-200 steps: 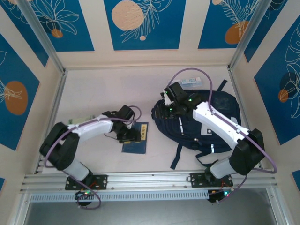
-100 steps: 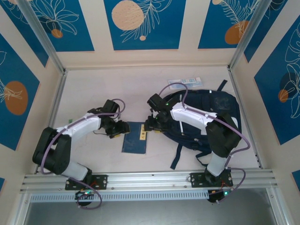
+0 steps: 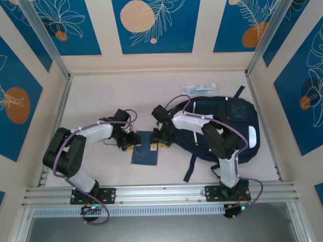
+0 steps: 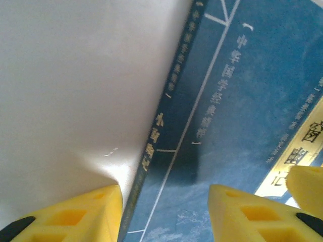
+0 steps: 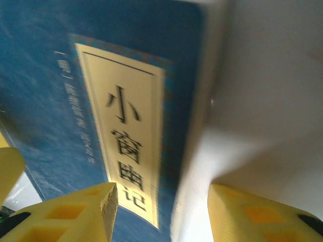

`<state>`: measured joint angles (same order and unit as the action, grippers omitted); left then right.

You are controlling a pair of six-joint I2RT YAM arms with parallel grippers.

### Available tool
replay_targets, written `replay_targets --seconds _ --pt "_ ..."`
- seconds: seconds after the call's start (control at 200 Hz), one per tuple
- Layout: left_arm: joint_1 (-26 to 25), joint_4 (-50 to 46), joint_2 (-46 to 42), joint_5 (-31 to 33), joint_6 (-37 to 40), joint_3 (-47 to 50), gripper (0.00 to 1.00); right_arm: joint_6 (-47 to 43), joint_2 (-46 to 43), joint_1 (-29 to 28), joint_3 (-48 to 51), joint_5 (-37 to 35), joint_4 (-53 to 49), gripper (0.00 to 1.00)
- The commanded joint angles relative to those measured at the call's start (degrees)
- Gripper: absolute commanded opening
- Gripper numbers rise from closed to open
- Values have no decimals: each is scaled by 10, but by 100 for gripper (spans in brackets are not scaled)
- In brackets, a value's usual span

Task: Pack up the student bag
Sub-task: Pick up the book from the bottom-center of the table.

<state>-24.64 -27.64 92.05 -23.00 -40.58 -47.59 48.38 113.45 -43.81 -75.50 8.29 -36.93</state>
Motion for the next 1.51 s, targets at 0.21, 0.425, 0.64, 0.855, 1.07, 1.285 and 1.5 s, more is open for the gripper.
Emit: replay_targets --seconds 0.21,0.425,0.64,0.855,1.07,1.285,1.5 --pt "-25 34 4 -81 -22 21 44 6 -24 13 9 119 63 49" --pt "-28 32 3 -77 -22 21 43 22 -64 35 55 154 95 44" --pt "-33 24 1 -79 -18 15 43 59 -67 35 77 200 160 35" --pt "-33 -14 -17 -60 -4 -4 43 10 -74 36 51 183 115 25" --pt "-23 -78 -72 -26 12 -25 56 -33 -89 37 46 184 85 9" --pt "-7 -134 -122 4 21 -30 66 -48 -140 58 52 201 65 8" --pt "13 -95 -170 -73 -3 -19 73 -27 -199 100 48 275 63 9"
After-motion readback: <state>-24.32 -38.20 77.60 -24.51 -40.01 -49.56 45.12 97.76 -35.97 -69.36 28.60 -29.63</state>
